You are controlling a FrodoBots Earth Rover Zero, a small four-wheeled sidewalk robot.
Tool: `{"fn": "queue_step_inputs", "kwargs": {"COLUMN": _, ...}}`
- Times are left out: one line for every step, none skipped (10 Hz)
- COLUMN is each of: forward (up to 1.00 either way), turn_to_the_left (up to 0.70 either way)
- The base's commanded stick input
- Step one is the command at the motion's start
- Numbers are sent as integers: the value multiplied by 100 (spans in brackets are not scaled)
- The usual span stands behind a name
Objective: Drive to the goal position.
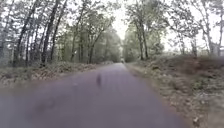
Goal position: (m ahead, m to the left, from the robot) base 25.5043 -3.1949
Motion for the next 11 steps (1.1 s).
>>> {"fn": "queue_step_inputs", "kwargs": {"forward": 70, "turn_to_the_left": 0}}
{"fn": "queue_step_inputs", "kwargs": {"forward": 70, "turn_to_the_left": 0}}
{"fn": "queue_step_inputs", "kwargs": {"forward": 70, "turn_to_the_left": 0}}
{"fn": "queue_step_inputs", "kwargs": {"forward": 70, "turn_to_the_left": 0}}
{"fn": "queue_step_inputs", "kwargs": {"forward": 70, "turn_to_the_left": 0}}
{"fn": "queue_step_inputs", "kwargs": {"forward": 70, "turn_to_the_left": 0}}
{"fn": "queue_step_inputs", "kwargs": {"forward": 70, "turn_to_the_left": 0}}
{"fn": "queue_step_inputs", "kwargs": {"forward": 70, "turn_to_the_left": 0}}
{"fn": "queue_step_inputs", "kwargs": {"forward": 70, "turn_to_the_left": 0}}
{"fn": "queue_step_inputs", "kwargs": {"forward": 70, "turn_to_the_left": 0}}
{"fn": "queue_step_inputs", "kwargs": {"forward": 70, "turn_to_the_left": 0}}
